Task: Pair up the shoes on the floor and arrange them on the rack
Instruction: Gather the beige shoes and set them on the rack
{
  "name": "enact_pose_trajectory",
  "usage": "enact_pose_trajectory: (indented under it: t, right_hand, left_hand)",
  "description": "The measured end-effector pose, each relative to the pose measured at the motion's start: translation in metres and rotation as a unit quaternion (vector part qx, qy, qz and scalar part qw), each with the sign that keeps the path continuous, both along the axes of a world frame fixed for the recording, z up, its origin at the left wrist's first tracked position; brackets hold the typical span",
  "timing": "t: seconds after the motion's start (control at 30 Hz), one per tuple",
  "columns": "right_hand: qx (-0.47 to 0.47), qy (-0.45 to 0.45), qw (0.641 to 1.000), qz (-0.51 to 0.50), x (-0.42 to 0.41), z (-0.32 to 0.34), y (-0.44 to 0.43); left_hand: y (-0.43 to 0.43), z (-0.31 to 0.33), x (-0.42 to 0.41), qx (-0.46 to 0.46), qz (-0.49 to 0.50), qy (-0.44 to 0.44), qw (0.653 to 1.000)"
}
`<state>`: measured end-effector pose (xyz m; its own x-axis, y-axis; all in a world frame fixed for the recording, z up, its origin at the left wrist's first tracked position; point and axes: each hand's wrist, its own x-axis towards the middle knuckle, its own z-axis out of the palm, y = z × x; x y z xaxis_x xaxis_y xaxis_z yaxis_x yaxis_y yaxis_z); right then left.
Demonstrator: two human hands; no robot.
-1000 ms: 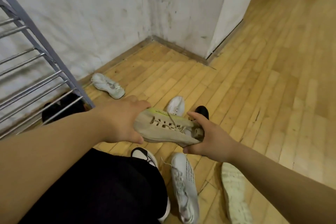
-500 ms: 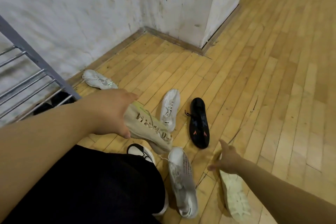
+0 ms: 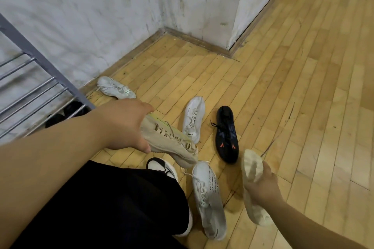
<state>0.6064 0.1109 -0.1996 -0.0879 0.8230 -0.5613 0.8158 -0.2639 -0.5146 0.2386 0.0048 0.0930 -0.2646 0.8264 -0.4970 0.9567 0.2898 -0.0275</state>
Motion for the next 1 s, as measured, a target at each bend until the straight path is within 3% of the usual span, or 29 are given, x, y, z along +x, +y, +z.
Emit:
enact_pose_trajectory:
  t: [0.07,0.13,0.2,0.37,0.47,0.57,0.83,1.0]
  right_hand:
    - [-0.045,0.145,0.987,-0.054,-0.012,0.028,0.011]
    - [-0.174,0.33,0.92,-0.12,-0.027,0.061,0.017]
    - [-0.247,0.441,0.854,-0.125,-0.045,0.087,0.02]
    - [-0.336,0.563,0.752,-0.064,-0.084,0.112,0.027]
    - [-0.34,0.586,0.736,-0.015,-0.103,0.126,0.025]
    - [-0.324,0.572,0.752,0.035,-0.117,0.137,0.023]
    - [-0.194,0.42,0.88,0.104,-0.133,0.162,0.012]
    - [-0.144,0.358,0.913,0.135,-0.133,0.16,0.003]
  left_hand:
    - [0.0,0.002,-0.002,0.006,0.012,-0.008,1.0]
    - [0.001,0.005,-0.003,0.013,0.016,-0.011,1.0]
    - [0.003,0.008,-0.002,0.023,0.014,-0.012,1.0]
    - [0.0,0.015,0.003,0.05,0.003,-0.003,0.999]
    - [-0.007,0.02,0.0,0.07,0.015,-0.008,0.997]
    - [-0.019,0.025,-0.011,0.093,0.034,-0.02,0.995]
    - [-0.039,0.026,-0.018,0.114,0.065,-0.013,0.991]
    - [-0.049,0.027,-0.024,0.128,0.097,-0.012,0.987]
